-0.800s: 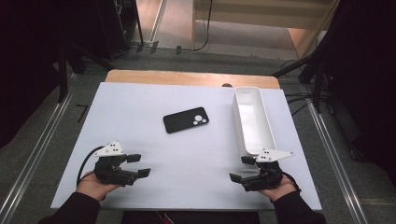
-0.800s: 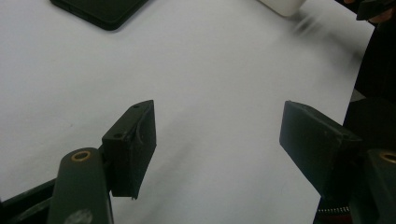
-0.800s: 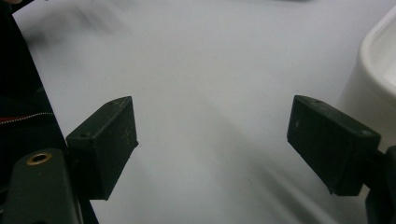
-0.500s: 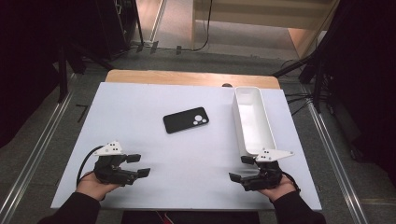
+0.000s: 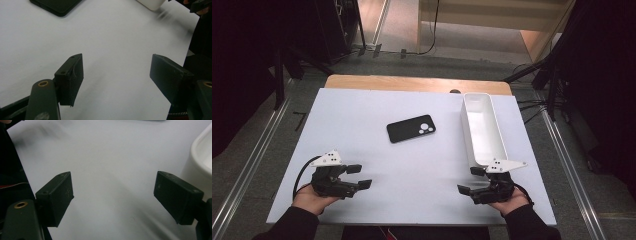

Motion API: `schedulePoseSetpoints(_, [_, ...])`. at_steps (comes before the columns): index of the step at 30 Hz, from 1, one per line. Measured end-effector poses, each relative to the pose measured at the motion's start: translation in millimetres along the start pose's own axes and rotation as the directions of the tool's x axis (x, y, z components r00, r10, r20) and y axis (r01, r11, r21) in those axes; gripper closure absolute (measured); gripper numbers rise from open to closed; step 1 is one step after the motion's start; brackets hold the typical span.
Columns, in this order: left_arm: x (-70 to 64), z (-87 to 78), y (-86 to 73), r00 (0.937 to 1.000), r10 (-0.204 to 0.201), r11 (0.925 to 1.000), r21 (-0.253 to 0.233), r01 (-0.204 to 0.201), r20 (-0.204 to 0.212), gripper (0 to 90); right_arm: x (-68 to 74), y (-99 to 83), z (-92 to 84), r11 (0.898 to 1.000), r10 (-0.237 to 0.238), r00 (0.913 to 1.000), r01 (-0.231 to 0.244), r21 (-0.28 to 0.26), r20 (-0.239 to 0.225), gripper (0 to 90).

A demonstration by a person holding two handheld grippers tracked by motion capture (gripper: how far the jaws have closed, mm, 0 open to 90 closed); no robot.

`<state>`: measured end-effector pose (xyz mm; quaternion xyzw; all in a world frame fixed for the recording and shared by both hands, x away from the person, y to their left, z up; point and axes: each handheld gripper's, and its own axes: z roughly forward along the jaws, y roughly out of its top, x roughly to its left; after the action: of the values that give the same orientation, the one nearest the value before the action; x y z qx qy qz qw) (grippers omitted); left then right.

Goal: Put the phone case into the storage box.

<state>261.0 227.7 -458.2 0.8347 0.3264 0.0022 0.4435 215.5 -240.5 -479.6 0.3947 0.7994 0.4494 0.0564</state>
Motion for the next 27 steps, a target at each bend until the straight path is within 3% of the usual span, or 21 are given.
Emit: schedulePoseSetpoints(27, [1.7, -0.9, 1.3, 0.9998, -0.017, 0.9999, -0.004, 0.017, -0.007, 26.9, 1.0, 0.3, 0.3, 1.0, 0.0, 0.9999, 0.0, 0.002, -0.012, 14.4])
